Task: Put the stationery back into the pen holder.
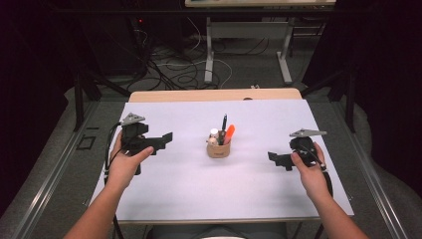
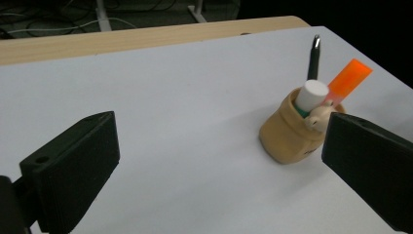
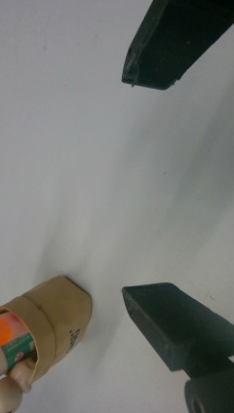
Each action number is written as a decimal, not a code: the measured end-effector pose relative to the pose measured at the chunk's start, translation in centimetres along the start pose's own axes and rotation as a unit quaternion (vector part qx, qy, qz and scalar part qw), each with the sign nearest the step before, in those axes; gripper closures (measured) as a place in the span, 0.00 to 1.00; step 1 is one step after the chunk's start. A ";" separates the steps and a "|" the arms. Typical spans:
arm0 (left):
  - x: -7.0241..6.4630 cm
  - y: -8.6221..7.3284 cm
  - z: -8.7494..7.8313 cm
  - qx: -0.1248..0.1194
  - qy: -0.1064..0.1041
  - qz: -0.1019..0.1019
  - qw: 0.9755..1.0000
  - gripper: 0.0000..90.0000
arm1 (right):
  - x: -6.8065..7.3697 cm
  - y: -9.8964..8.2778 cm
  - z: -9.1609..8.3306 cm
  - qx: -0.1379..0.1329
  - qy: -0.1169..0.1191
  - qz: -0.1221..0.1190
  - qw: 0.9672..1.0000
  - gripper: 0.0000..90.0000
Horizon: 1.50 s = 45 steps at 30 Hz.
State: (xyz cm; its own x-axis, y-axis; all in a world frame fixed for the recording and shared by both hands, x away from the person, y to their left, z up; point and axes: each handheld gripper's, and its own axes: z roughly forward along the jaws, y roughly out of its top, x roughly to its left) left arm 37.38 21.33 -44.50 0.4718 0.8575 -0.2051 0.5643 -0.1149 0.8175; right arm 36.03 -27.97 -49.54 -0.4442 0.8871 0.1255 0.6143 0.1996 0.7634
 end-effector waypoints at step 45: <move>7.5 -8.7 1.2 0.029 0.086 -0.049 0.995 0.01 | -3.9 -3.8 0.5 0.005 -0.038 0.060 0.997 0.04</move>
State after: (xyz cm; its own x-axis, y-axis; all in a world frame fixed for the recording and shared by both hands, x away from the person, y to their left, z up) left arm 36.81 28.16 -53.77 0.2929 0.9385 -0.1829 0.6425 -0.0515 0.7646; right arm 35.78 -31.98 -53.25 -0.3170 0.9338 0.1660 0.6670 0.0951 0.7389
